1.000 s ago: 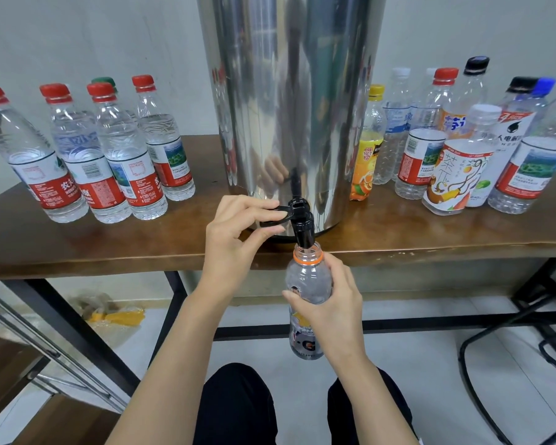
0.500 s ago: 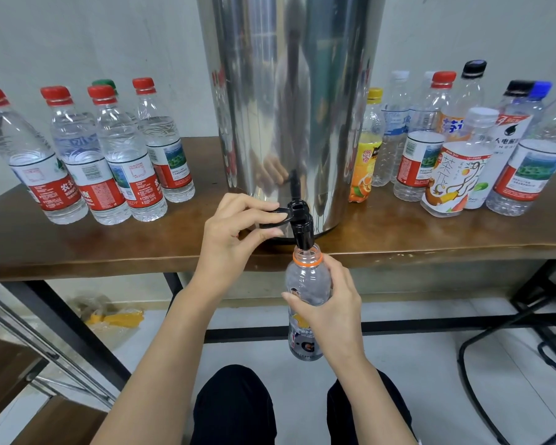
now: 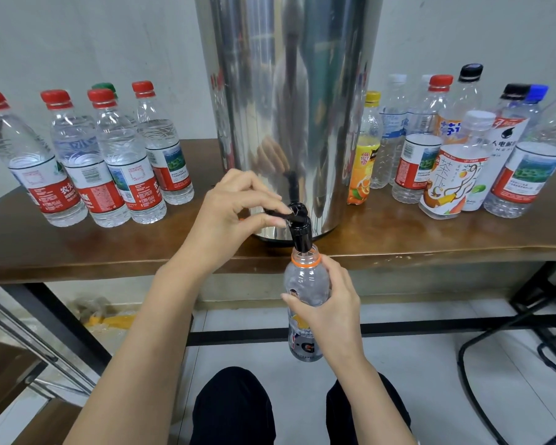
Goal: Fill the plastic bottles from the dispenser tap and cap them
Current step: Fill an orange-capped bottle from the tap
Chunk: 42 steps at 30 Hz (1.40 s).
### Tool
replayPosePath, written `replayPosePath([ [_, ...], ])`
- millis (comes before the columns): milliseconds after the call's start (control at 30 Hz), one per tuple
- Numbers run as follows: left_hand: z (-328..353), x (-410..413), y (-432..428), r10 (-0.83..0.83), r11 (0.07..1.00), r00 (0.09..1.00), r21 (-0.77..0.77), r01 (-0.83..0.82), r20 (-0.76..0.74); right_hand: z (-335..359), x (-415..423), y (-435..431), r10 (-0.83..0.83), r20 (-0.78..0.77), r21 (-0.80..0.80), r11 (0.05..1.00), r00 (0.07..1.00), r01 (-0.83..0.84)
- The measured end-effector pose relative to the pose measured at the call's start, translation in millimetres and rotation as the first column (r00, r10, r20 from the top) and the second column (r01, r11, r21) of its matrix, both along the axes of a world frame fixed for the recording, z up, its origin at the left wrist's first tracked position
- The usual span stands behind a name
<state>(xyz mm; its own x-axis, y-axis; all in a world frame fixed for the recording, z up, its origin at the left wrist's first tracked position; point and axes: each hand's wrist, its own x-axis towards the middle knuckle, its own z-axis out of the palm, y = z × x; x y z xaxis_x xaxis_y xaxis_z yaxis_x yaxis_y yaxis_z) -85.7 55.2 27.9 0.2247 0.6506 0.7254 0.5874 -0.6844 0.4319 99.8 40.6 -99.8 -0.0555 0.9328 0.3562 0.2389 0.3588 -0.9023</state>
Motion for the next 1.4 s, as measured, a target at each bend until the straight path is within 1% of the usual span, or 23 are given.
replayPosePath([
  [67, 10, 11, 4, 0.023, 1.000, 0.998, 0.018, -0.022, -0.054, 0, 0, 0, -0.003, 0.004, 0.002, 1.000, 1.000, 0.003],
  [133, 16, 23, 7, 0.055, 0.998, 0.996, 0.033, -0.053, -0.069, 0, 0, -1, -0.001, 0.002, -0.008, 1.000, 1.000, 0.001],
  [233, 13, 27, 8, 0.091, 0.996, 0.996, 0.024, -0.091, -0.003, 0, 0, 0, -0.003, 0.009, -0.010, 1.000, 1.000, 0.003],
  [333, 7, 26, 3, 0.118, 0.992, 0.993, 0.040, -0.118, 0.018, 0, 0, 1, -0.003, 0.018, -0.009, 1.000, 1.000, 0.003],
  [500, 3, 22, -3, 0.126, 0.992, 0.990, -0.018, -0.125, 0.062, 1, -1, 0, 0.003, 0.016, -0.009, 1.000, 1.000, -0.003],
  [567, 2, 15, -3, 0.188, 0.982, 0.980, -0.027, -0.186, 0.072, 1, -2, -1, 0.006, 0.019, -0.004, 1.000, 1.000, -0.006],
  [600, 1, 11, -2, 0.240, 0.971, 0.967, -0.034, -0.238, 0.091, 1, -2, -1, 0.003, 0.023, -0.003, 1.000, 1.000, -0.003],
  [667, -1, -2, 2, 0.362, 0.932, 0.914, -0.079, -0.353, 0.184, 0, -3, -1, -0.003, 0.033, -0.008, 1.000, 0.999, 0.004],
  [733, -6, -17, 7, 0.497, 0.867, 0.825, -0.174, -0.466, 0.268, -1, -2, -2, -0.004, 0.041, -0.015, 1.000, 0.999, 0.005],
  [767, -10, -25, 9, 0.559, 0.829, 0.782, -0.226, -0.512, 0.276, -1, -2, -2, -0.005, 0.043, -0.016, 1.000, 0.999, 0.006],
  [833, -21, -39, 12, 0.642, 0.758, 0.732, -0.334, -0.560, 0.230, -1, -2, -3, -0.005, 0.043, -0.014, 1.000, 0.999, 0.005],
  [867, -27, -46, 14, 0.661, 0.728, 0.727, -0.393, -0.562, 0.184, -1, -1, -3, -0.004, 0.043, -0.012, 1.000, 0.999, 0.005],
  [933, -40, -55, 18, 0.661, 0.658, 0.749, -0.515, -0.549, 0.045, -1, -1, -4, -0.003, 0.041, -0.008, 1.000, 0.999, 0.004],
  [1000, -48, -57, 20, 0.617, 0.581, 0.777, -0.596, -0.555, -0.122, 0, 0, -4, -0.003, 0.044, -0.013, 1.000, 0.999, 0.004],
  [1033, -51, -55, 20, 0.594, 0.555, 0.781, -0.605, -0.571, -0.192, 0, 0, -5, -0.001, 0.045, -0.018, 1.000, 0.999, 0.002],
  [1100, -56, -49, 21, 0.575, 0.536, 0.763, -0.569, -0.624, -0.296, 0, 0, -6, 0.005, 0.037, -0.027, 1.000, 0.999, -0.004],
  [1167, -58, -42, 20, 0.593, 0.539, 0.738, -0.521, -0.662, -0.323, 0, 1, -7, 0.009, 0.037, -0.029, 1.000, 0.999, -0.008],
  [1300, -64, -39, 18, 0.641, 0.552, 0.729, -0.517, -0.655, -0.240, -2, 1, -11, 0.007, 0.038, -0.024, 1.000, 0.999, -0.006],
  [1333, -65, -39, 16, 0.649, 0.561, 0.737, -0.536, -0.631, -0.188, -2, 1, -13, 0.006, 0.038, -0.023, 1.000, 0.999, -0.005],
  [1400, -63, -39, 8, 0.667, 0.606, 0.745, -0.581, -0.543, -0.001, -2, 0, -15, 0.010, 0.036, -0.025, 1.000, 0.999, -0.009],
])
